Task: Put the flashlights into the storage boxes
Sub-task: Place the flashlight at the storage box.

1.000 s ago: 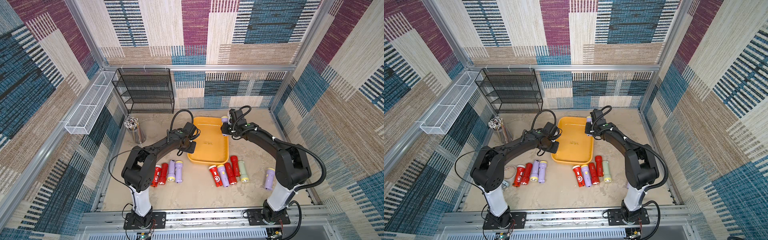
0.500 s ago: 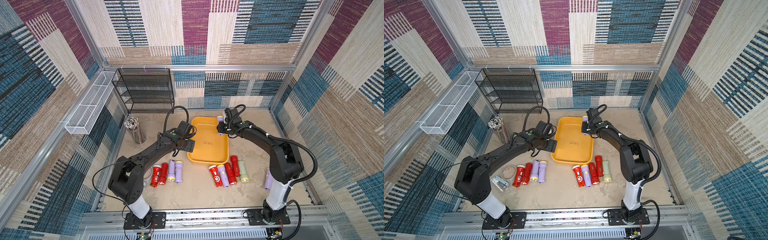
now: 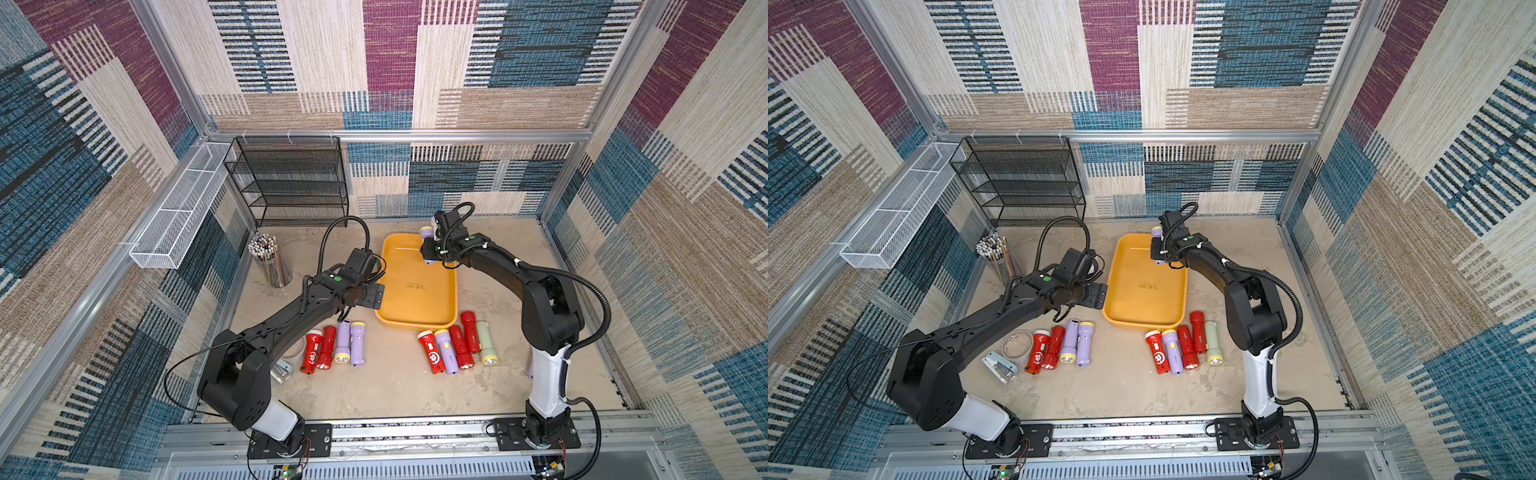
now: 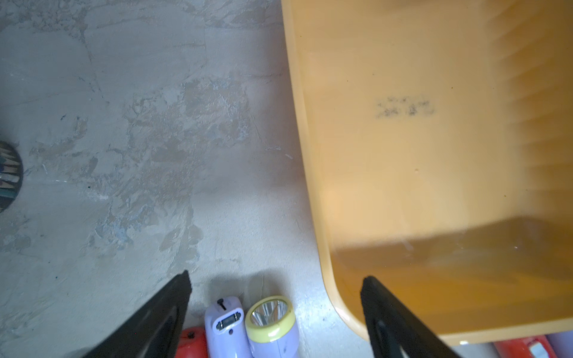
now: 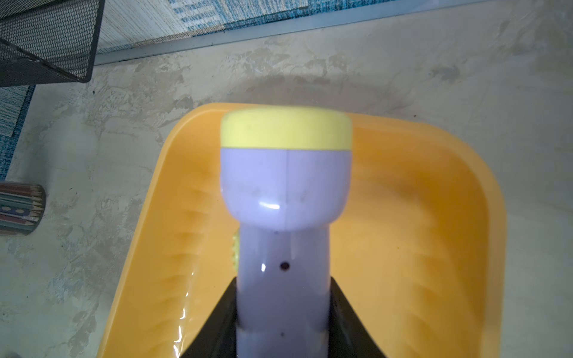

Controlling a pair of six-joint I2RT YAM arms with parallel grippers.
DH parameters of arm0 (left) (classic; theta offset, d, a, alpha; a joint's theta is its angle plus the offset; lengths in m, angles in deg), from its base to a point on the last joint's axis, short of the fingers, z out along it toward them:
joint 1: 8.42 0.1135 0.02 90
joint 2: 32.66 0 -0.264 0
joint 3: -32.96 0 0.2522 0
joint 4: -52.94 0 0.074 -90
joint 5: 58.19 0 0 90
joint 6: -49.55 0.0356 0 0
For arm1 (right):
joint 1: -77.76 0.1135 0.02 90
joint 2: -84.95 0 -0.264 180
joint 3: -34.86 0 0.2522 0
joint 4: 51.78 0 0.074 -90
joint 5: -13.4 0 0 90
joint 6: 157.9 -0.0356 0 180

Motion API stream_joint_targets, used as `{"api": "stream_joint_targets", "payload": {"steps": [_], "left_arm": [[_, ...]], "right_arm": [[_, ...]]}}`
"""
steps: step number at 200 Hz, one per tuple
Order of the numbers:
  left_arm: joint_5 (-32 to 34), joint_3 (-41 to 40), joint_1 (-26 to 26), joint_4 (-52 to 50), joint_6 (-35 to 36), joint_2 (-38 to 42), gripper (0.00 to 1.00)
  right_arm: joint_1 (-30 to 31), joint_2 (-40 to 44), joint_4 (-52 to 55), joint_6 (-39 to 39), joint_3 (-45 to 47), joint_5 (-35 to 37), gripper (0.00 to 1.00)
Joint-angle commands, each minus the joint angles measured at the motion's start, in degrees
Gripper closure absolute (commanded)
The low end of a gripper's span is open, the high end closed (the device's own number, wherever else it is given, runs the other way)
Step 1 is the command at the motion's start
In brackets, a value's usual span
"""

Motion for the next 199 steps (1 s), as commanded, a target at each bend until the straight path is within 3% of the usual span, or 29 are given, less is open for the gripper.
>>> {"api": "stream_joint_targets", "payload": {"steps": [1, 131, 175, 199], "left_arm": [[0.3, -1.8, 0.1, 1.8, -2.8, 1.5, 0.10], [-8.5, -11.3, 0.1, 9.6, -6.6, 4.5, 0.11], [-9.9, -12.5, 0.1, 10.0, -6.5, 6.5, 0.12], [-10.4, -13.2, 0.1, 10.1, -6.4, 8.4, 0.12]], "right_arm": [[1.0, -2.2, -0.1, -0.5, -2.3, -0.9, 0.63], [4.2, -19.9, 3.8, -7.6, -19.1, -9.5, 0.58], [5.1, -22.4, 4.4, -9.0, -22.4, -10.1, 0.41], [5.3, -22.6, 5.3, -9.3, -24.0, -9.5, 0.37]]}}
